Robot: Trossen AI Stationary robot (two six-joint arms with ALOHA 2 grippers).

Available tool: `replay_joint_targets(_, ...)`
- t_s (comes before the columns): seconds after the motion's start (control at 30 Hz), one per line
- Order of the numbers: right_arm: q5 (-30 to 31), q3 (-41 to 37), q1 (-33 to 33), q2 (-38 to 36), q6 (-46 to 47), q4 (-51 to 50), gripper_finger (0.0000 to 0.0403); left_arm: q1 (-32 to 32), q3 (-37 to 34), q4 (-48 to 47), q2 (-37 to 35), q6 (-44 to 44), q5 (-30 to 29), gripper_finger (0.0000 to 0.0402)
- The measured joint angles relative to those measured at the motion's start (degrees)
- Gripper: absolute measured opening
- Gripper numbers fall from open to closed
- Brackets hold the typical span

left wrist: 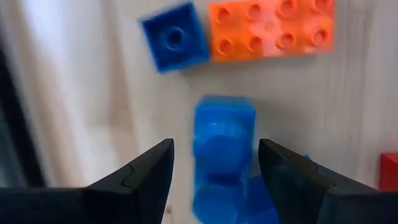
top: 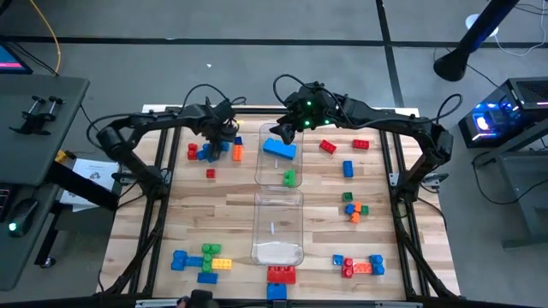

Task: Sort blocks by size
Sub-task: Put the large blue game piece in the top transparent bin

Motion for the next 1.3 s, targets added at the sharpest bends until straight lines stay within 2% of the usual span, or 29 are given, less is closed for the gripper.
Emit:
replay_joint_targets(0.23, 0.61, 0.00, -0.01, 0.00, 0.13, 0.00, 0.0254, -0.07, 0.02, 1.37, 6.86, -1.35, 0.12, 0.0223)
replay_joint_targets(0.33, 0.61, -0.01, -0.01, 0.00, 0.17, 0.00, 0.0254, -0.09, 0.27, 1.77, 8.10, -5.92, -1.07, 0.0221)
replay_joint_targets(0.4, 0.61, -0.01, 0.00, 0.00, 0.20, 0.00, 0.0254, -0.33, 0.18, 1.64, 7.70, -7.05, -1.13, 0.0206)
replay_joint_targets(0.47, 0.55, 0.33, 0.00, 0.00, 0.16, -0.17, 0.0254, -0.66, -0.07, 1.85, 6.27, -7.57, -1.24, 0.0172)
replay_joint_targets(0.57, 0.13, 2.12, -0.02, -0.25, -0.78, 0.13, 0.0254, -0.59, 1.12, 2.43, 1.61, -9.92, -1.42, 0.0100)
replay_joint_targets(0.7, 0.78, 5.99, -0.21, -1.58, -3.45, 0.01, 0.0254, -0.02, 3.01, 3.46, -6.18, -18.25, 1.98, 0.0100)
replay_joint_targets(0.8, 3.93, 8.32, -0.41, -2.75, -4.46, -2.86, 0.0254, -1.21, 4.16, 8.89, -13.07, -27.95, 5.83, 0.0100)
replay_joint_targets(0.9, 7.69, 9.49, -0.44, -4.29, -5.85, -9.96, 0.0254, -5.38, 4.07, 15.46, -18.12, -36.35, 11.50, 0.0100)
replay_joint_targets(1.03, 10.42, 8.62, -0.44, -6.83, -6.61, -20.26, 0.0254, -15.81, 4.13, 24.70, -19.46, -41.04, 12.23, 0.0100)
replay_joint_targets(1.17, 11.50, 5.66, -0.39, -8.70, -4.40, -30.92, 0.0254, -24.87, 4.08, 31.04, -13.34, -41.96, 9.64, 0.0100)
replay_joint_targets(1.3, 11.62, -0.09, 0.65, -11.72, -0.49, -35.35, 0.0254, -28.48, 4.02, 38.04, -4.91, -42.60, 5.73, 0.0100)
